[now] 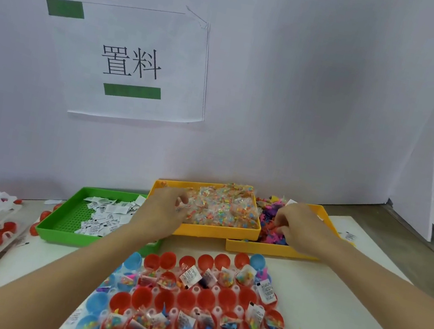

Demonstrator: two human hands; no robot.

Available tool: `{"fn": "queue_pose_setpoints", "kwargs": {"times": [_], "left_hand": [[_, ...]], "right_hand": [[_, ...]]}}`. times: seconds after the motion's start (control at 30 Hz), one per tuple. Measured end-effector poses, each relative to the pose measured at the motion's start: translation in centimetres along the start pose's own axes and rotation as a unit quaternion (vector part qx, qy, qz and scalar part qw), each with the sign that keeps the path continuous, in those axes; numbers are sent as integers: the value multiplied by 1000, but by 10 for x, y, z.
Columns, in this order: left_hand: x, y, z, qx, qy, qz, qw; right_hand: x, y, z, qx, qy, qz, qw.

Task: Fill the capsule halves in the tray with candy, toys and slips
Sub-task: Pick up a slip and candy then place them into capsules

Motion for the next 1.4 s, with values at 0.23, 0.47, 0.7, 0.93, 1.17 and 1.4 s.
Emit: {"fn": "queue_pose_setpoints", "kwargs": {"times": [0.23,0.47,0.7,0.93,1.17,1.4], "left_hand": [[10,-2,5,-26,-12,-6,1000],[18,3,-5,-43,55,-61,996],[-11,13,3,67,7,45,997],[-15,20,3,22,-49,-6,999],[-16,14,-12,-71,-168,-100,978],[-29,-30,-21,-36,-370,-154,915]], "right_hand": [[-1,-9,-12,-68,71,-20,995],[6,-17,-10,-182,182,-5,966],[38,-14,1,-222,263,-14,939],[64,-14,11,-194,304,-27,932],[78,-18,14,-196,353,-2,915],[108,-32,16,-136,487,15,863]]}}
Point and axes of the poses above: each hand's wrist, its own y-axis towards the middle knuckle, its own z-axis out of the palm, x = y × z, the point moved 1 cm from there along y, towards the middle knuckle, and after that the axes turned 13 degrees about y, right-handed, at the moved point
